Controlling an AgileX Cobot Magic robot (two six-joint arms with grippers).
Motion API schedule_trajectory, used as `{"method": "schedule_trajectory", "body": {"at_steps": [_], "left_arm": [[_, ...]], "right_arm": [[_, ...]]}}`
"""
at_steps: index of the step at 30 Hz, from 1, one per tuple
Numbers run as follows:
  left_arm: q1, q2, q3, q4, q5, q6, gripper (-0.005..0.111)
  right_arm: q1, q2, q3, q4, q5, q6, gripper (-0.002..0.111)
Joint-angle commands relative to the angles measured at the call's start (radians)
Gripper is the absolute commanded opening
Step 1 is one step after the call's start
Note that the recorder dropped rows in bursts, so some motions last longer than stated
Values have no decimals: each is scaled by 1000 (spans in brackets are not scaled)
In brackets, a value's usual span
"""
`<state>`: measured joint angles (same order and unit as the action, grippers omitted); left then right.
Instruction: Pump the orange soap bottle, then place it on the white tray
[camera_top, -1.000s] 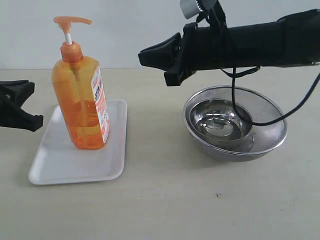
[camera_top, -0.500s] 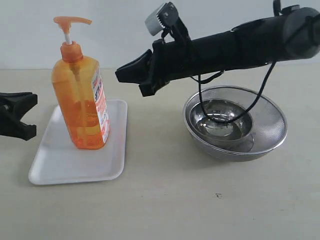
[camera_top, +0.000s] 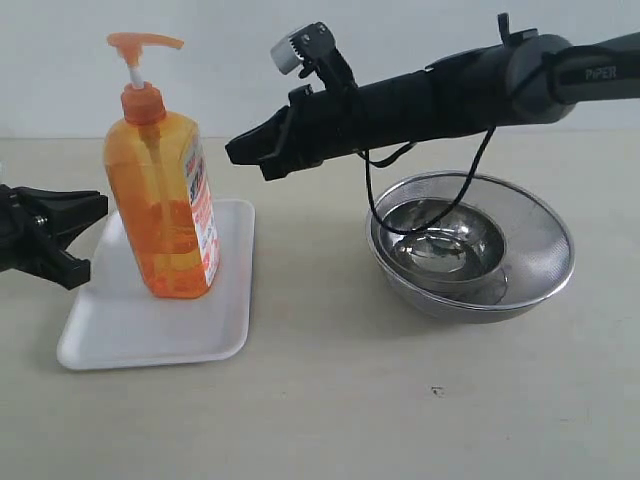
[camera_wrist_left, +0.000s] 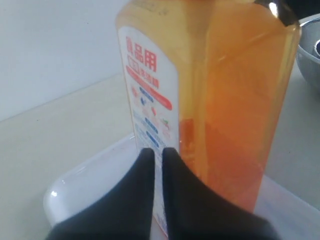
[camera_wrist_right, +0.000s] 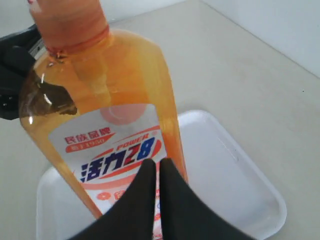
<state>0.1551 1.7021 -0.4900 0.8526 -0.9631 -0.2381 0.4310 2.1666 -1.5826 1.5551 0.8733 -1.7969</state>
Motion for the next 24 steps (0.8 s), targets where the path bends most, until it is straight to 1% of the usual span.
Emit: {"method": "schedule_trajectory", "body": {"at_steps": [1, 6, 12, 18, 24], "left_arm": [[4, 1, -5, 7, -16, -12, 5], [4, 1, -14, 4, -7, -10, 5], [4, 1, -48, -28, -12, -22, 5], [-17, 1, -62, -16, -12, -40, 5], [-16, 1, -62, 19, -12, -62, 5]], "right_arm": [[-1, 21, -54, -1, 21, 37, 0], [-1, 59, -124, -19, 44, 90, 0], [-1, 59, -126, -21, 52, 98, 0], [20, 59, -126, -21, 46, 97, 0], [49, 59, -126, -51, 10, 95, 0]]}}
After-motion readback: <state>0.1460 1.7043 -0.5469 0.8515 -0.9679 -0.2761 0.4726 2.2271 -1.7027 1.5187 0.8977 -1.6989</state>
